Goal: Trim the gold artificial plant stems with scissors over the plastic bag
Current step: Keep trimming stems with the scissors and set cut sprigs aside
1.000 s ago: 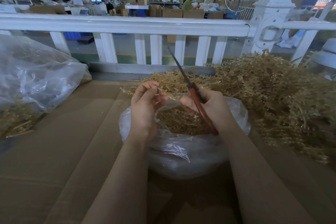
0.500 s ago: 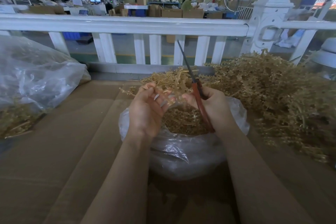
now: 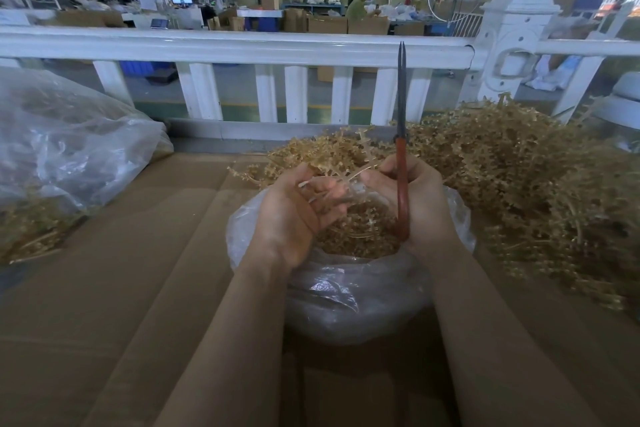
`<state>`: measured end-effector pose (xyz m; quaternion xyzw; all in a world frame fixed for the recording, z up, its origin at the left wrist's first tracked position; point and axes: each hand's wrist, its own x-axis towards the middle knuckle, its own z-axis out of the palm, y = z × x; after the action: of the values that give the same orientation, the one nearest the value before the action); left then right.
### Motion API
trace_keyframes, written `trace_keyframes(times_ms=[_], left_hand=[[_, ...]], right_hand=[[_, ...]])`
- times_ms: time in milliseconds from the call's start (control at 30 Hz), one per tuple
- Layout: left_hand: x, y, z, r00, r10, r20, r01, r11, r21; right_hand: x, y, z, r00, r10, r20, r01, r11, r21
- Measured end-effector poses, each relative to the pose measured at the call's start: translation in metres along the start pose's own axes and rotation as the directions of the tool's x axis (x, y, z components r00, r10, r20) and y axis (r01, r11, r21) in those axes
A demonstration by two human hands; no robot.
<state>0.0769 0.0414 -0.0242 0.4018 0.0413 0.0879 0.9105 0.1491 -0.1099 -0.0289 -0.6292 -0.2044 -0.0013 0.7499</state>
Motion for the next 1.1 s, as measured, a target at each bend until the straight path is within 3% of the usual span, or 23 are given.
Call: trace_keyframes(times_ms=[200,333,467,600,733,833,933,1100], left_hand=[[-0.001,-0.003,-0.005,0.997,0.025,0.067,-0.031,0.996,0.089],[0.0,-0.007,-0.002,0.998,0.054,-0.022,-0.05,0.987,0.151],[-0.001,-0.008,-0.001,0.965,0.26,-0.04,-0.244,0.943,0.227],[0.0,-0.006,0.0,0.861,0.5,-0.095,-0.434,0.819,0.377],[0.0,-0.009,0.001,0.814,0.578,-0.06,-0.49,0.737,0.465],[-0.001,-0.009,0.001,0.834,0.55,-0.037,-0.49,0.771,0.408],[-0.001,-0.007,0.001,0.882,0.463,-0.093,-0.43,0.868,0.247],[-0.001,-0.004,0.0,0.975,0.175,-0.141,-0.166,0.984,0.07]], right_hand=[[-0.002,-0.001,0.0,0.999,-0.008,-0.037,0.008,1.0,-0.006],[-0.003,-0.002,0.002,1.0,-0.029,-0.013,0.028,0.997,-0.065],[-0.003,0.001,0.003,1.0,-0.026,-0.003,0.025,0.99,-0.138],[-0.006,-0.001,0.007,0.999,-0.026,0.043,0.033,0.986,-0.166],[-0.005,-0.004,0.007,0.996,0.002,0.09,0.015,0.981,-0.193],[-0.003,-0.001,0.007,0.991,0.013,0.13,0.012,0.982,-0.187],[-0.001,0.001,0.005,0.991,0.005,0.132,0.018,0.985,-0.171],[0.0,0.003,0.004,0.992,0.002,0.128,0.017,0.989,-0.144]])
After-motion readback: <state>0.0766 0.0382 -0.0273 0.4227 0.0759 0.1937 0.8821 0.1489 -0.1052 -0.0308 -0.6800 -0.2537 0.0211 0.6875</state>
